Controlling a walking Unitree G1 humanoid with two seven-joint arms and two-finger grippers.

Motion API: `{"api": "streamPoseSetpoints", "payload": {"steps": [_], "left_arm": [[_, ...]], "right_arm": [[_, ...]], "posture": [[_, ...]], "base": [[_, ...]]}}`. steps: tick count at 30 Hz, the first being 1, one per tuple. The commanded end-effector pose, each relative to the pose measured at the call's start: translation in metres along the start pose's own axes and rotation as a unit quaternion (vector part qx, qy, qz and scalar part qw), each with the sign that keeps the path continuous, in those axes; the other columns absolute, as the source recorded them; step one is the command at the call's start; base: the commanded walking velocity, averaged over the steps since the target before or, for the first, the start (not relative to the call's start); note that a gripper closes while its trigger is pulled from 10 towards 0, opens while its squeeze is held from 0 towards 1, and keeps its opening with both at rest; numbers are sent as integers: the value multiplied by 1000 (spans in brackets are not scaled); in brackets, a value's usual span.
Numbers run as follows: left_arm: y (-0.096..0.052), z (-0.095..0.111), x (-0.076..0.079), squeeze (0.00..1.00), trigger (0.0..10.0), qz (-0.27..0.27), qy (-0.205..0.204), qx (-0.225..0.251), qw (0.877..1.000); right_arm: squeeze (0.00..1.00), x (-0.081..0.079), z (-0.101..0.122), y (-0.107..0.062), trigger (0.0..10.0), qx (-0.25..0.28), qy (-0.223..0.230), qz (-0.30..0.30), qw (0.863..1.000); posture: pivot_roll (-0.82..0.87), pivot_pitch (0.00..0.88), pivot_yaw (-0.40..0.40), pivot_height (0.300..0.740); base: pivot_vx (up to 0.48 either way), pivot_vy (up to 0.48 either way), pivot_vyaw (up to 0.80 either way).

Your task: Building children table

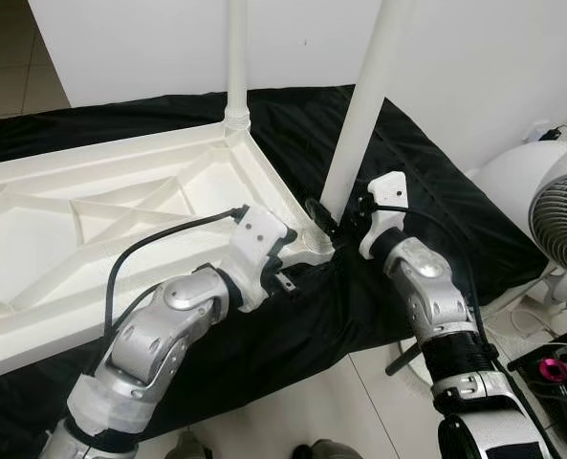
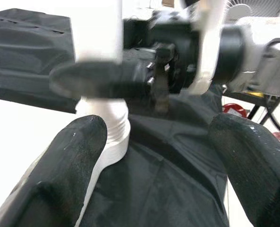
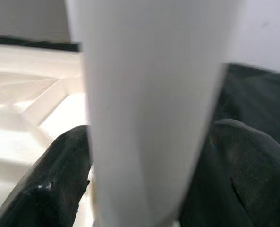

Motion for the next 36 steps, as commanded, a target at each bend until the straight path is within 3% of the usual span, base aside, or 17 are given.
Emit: {"api": "streamPoseSetpoints", "payload": {"steps": [1, 9, 10, 11, 14, 15, 25, 26, 27, 28, 32, 36], "left_arm": [[0, -2, 4, 0, 10000, -22, 6, -8, 1000], [-2, -2, 1, 0, 10000, -18, 9, -10, 1000], [-2, -2, 1, 0, 10000, -17, 9, -10, 1000], [-2, -2, 1, 0, 10000, -17, 9, -10, 1000], [-2, -2, 1, 0, 10000, -16, 9, -10, 1000], [-2, -1, 1, 0, 10000, -15, 10, -10, 1000], [-3, -1, 0, 0, 10000, -16, 11, -11, 1000], [-3, -1, 0, 0, 10000, -16, 10, -11, 1000], [-3, -1, 0, 0, 10000, -16, 10, -11, 1000], [-3, -1, 0, 0, 10000, -17, 11, -12, 1000], [-3, -2, 1, 0, 10000, -18, 10, -13, 1000], [-3, -3, 2, 0, 10000, -19, 8, -14, 1000]], "right_arm": [[0, -2, -3, 5, 10000, -12, -15, 46, 999], [0, -5, -12, 9, 10000, -28, -27, 93, 995], [0, -4, -15, 9, 5843, -34, -29, 92, 995], [0, -2, -16, 10, 4980, -39, -30, 91, 995], [0, -1, -18, 10, 4980, -41, -35, 91, 994], [0, 2, -22, 9, 0, -44, -27, 90, 995], [0, 3, -29, 4, 0, -41, -3, 86, 995], [0, 3, -31, 3, 4980, -43, -3, 79, 996], [0, 3, -31, 3, 4980, -43, -3, 79, 996], [0, 2, -32, 3, 10000, -42, 2, 73, 996], [0, 1, -31, 4, 10000, -36, 15, 59, 997], [0, 1, -30, 7, 10000, -26, 17, -1, 1000]], "posture": [[-68, 15, -35, 740], [-57, 15, -36, 740], [-54, 15, -36, 740], [-54, 15, -36, 740], [-54, 15, -36, 740], [-49, 16, -34, 740], [-56, 22, -26, 740], [-58, 25, -25, 740], [-58, 25, -25, 740], [-59, 27, -25, 740], [-61, 32, -26, 740], [-65, 39, -27, 740]], "base": [[0, 0, 0], [0, 0, 0], [0, 0, 0], [0, 0, 0], [0, 0, 0], [0, 0, 0], [0, 0, 0], [0, 0, 0], [0, 0, 0], [0, 0, 0], [0, 0, 0], [0, 0, 0]]}}
Point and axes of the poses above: a point about 5 cm out from each wrist's last joint towards the gripper, its own y axis pointing out of the wrist towards the gripper, its own z axis along the axis of the wrist's last joint, x = y × z, the point moved 3 cm from there along y, pointing out of the wrist towards the gripper, and after that the axes turned 4 degrees about -y, right-handed, at the moved point
